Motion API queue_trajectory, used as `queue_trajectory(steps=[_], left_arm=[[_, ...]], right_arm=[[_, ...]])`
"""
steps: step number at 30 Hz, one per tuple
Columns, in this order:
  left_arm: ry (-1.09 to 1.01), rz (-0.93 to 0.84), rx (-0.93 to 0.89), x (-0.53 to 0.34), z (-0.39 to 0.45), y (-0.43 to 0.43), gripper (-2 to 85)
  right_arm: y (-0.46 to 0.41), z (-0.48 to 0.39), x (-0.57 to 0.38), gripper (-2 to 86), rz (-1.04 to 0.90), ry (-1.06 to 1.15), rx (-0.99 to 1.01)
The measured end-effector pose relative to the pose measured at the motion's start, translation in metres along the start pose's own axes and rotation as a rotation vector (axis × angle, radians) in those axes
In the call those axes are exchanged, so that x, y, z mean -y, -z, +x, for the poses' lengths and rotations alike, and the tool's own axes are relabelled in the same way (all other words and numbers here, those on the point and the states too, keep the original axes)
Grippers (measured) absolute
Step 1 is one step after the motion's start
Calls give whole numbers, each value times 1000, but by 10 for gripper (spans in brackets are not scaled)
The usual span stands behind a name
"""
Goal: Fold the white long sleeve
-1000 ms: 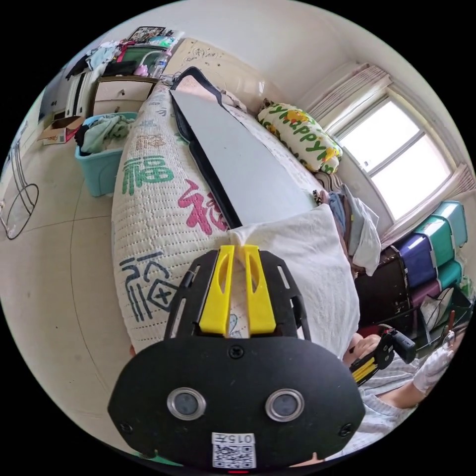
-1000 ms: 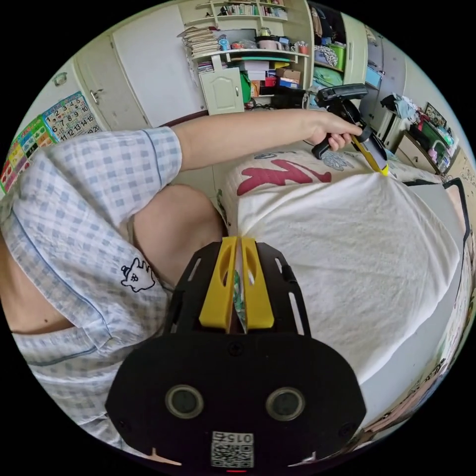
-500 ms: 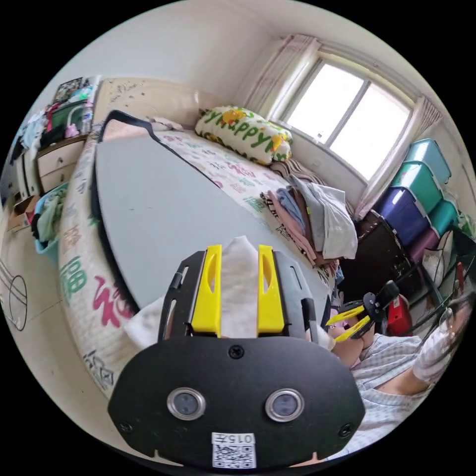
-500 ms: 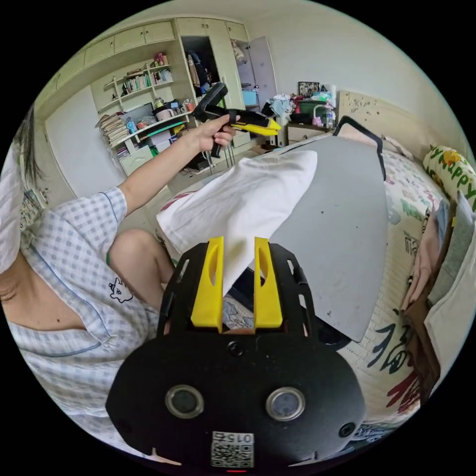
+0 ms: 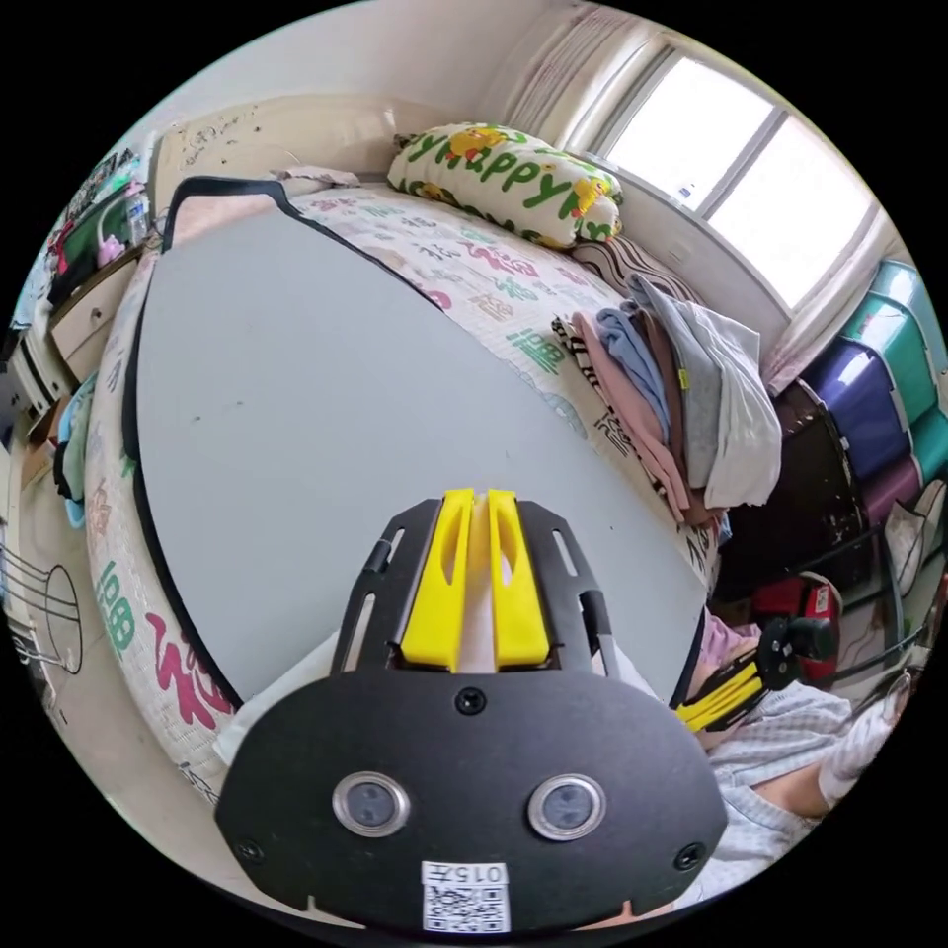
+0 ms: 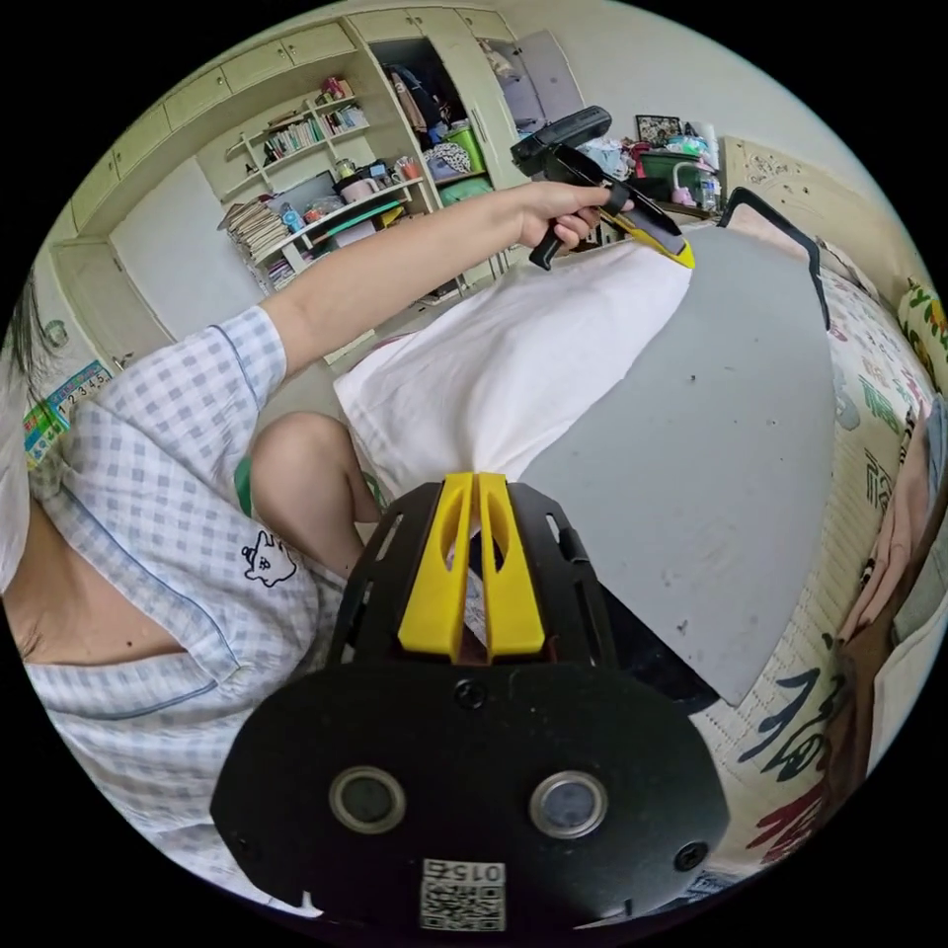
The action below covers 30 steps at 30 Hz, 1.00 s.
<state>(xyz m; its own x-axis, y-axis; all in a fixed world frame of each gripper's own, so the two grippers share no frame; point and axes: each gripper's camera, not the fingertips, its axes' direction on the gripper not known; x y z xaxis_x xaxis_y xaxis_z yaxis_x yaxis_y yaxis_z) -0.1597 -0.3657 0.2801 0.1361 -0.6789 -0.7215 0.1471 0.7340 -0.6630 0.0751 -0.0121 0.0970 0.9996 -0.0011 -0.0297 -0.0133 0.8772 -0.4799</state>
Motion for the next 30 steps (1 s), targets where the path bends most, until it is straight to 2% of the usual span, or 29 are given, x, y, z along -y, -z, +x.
queue_trajectory(steps=[4,10,12,14,17,20,24,30], left_arm=[[-29,-76,64,-7,4,-33,18],[43,85,5,-35,-14,11,53],[54,254,-21,-73,-27,62,62],[30,313,-93,-112,-33,96,65],[-29,277,-179,-194,-27,131,75],[-46,230,-182,-295,-8,144,82],[68,265,-147,-412,8,150,83],[103,370,-151,-461,13,150,83]], right_arm=[[-2,-5,1,5,-23,23,-30],[10,-6,-8,35,-11,-18,-52],[28,-6,-21,63,64,-58,-109],[39,-6,-30,62,139,-89,-135],[46,-15,-28,60,216,-24,-67],[35,-38,-9,69,186,89,-58],[9,-77,22,77,112,231,-81],[-19,-119,70,76,100,336,-13]])
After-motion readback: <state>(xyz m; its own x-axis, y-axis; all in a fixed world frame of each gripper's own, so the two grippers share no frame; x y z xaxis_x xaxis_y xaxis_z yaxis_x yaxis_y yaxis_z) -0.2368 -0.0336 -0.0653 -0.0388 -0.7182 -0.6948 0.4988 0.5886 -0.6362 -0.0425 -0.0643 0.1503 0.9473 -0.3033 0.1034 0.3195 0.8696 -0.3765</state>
